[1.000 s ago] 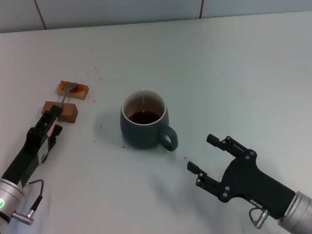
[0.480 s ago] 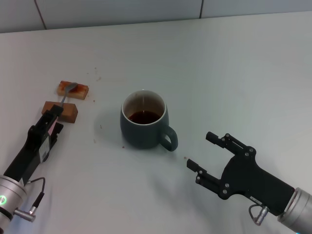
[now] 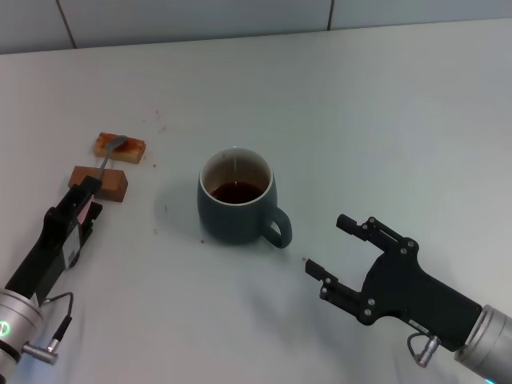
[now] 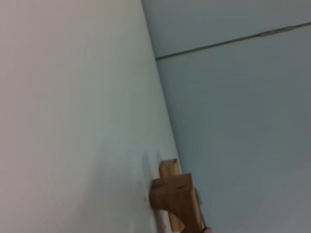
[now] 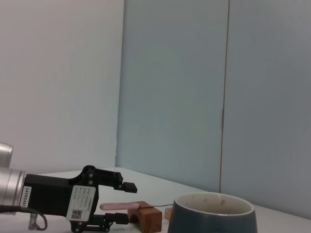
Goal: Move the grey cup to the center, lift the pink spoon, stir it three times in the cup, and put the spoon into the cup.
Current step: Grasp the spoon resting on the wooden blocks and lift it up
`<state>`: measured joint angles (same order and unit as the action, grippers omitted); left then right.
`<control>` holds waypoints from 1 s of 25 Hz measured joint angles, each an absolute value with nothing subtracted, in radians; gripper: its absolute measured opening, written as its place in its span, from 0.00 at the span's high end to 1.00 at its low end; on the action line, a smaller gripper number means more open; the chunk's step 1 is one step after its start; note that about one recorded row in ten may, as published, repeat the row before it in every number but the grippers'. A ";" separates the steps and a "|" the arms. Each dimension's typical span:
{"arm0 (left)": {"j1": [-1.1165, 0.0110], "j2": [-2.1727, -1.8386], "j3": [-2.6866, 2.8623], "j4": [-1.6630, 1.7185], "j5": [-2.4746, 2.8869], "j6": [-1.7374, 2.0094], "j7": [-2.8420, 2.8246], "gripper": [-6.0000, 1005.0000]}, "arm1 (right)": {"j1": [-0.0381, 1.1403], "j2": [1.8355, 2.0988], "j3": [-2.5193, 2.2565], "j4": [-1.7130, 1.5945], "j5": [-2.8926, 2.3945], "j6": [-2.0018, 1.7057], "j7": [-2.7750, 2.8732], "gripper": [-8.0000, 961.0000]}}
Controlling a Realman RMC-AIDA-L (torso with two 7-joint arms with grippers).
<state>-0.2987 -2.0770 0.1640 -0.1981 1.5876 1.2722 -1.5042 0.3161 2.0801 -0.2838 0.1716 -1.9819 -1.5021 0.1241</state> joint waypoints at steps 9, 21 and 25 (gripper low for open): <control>-0.298 -2.077 0.161 -0.206 1.588 1.264 -1.506 0.46 | 0.318 2.080 -0.284 0.171 -1.982 -1.498 0.124 0.24; -0.299 -2.077 0.150 -0.207 1.588 1.264 -1.506 0.56 | 0.320 2.080 -0.284 0.164 -1.982 -1.496 0.141 0.24; -0.297 -2.077 0.150 -0.207 1.588 1.264 -1.513 0.60 | 0.323 2.080 -0.284 0.164 -1.982 -1.496 0.141 0.24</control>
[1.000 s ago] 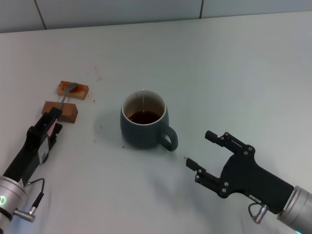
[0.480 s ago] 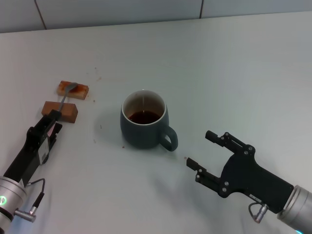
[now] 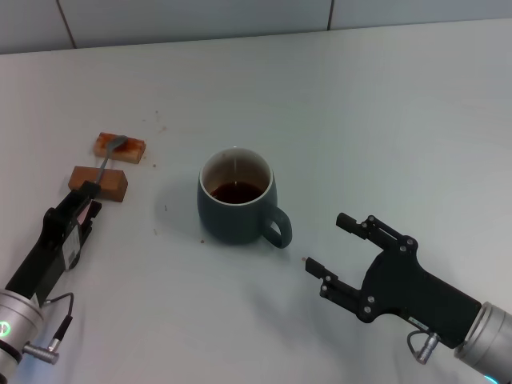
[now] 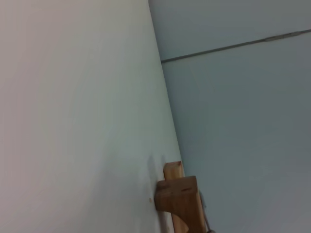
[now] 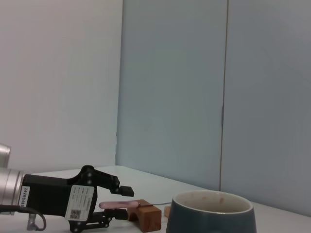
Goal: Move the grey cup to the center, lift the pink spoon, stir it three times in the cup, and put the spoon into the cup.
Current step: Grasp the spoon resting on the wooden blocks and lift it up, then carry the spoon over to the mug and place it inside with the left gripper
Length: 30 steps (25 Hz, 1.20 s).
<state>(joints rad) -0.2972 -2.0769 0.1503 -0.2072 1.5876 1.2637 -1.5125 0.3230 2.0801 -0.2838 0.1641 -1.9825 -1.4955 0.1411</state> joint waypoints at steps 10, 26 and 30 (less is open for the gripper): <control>-0.297 -2.077 0.150 -0.207 1.588 1.252 -1.521 0.60 | 0.325 2.080 -0.284 0.164 -1.983 -1.494 0.141 0.24; -0.305 -2.077 0.150 -0.205 1.592 1.258 -1.520 0.86 | 0.328 2.079 -0.284 0.160 -1.983 -1.494 0.161 0.24; -0.305 -2.076 0.153 -0.195 1.594 1.292 -1.505 0.86 | 0.329 2.079 -0.284 0.160 -1.983 -1.494 0.161 0.24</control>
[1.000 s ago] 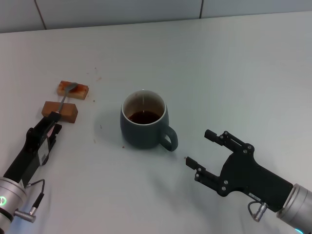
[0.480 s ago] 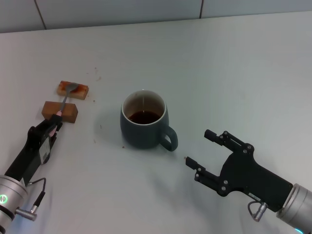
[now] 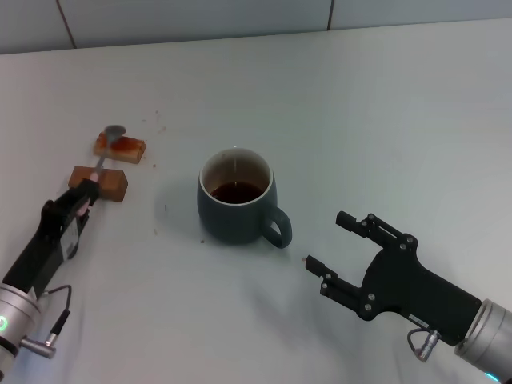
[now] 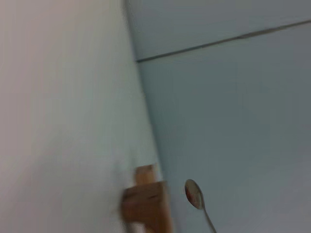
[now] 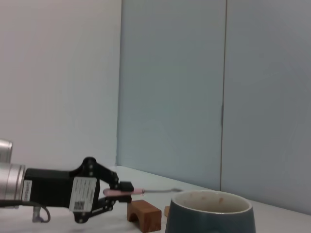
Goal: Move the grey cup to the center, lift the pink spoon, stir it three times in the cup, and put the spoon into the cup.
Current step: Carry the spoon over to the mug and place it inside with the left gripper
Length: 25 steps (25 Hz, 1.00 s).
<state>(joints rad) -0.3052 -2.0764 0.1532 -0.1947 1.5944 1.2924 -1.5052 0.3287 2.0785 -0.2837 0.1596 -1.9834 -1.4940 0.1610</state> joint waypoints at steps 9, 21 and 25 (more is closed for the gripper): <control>-0.396 -2.062 0.183 0.092 1.742 1.510 -1.497 0.86 | 0.328 2.078 -0.282 0.158 -1.983 -1.504 0.161 0.24; -0.452 -2.029 0.703 1.187 1.966 1.652 -1.591 0.86 | 0.322 2.079 -0.277 0.146 -1.981 -1.531 0.163 0.24; -0.469 -2.037 0.748 1.317 2.046 1.693 -1.586 0.86 | 0.323 2.078 -0.276 0.144 -1.980 -1.532 0.163 0.24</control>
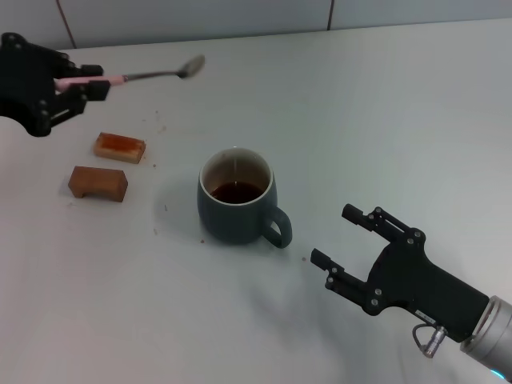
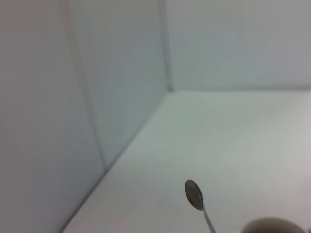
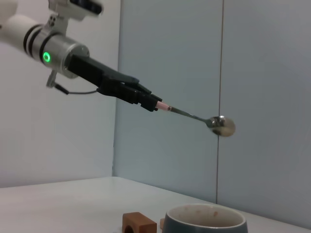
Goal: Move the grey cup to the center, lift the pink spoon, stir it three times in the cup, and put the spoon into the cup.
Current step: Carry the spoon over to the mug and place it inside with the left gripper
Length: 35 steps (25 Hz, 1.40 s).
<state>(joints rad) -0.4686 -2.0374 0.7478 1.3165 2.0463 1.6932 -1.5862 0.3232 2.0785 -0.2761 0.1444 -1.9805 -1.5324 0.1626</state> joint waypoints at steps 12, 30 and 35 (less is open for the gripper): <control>-0.502 -2.059 0.946 1.571 2.203 1.823 -1.567 0.86 | 0.321 2.080 -0.275 0.148 -1.977 -1.533 0.159 0.24; -0.591 -2.071 1.139 1.622 2.415 1.806 -1.606 0.85 | 0.316 2.082 -0.276 0.155 -1.981 -1.556 0.155 0.24; -0.615 -2.074 1.197 1.630 2.472 1.788 -1.625 0.85 | 0.313 2.082 -0.278 0.155 -1.983 -1.557 0.154 0.24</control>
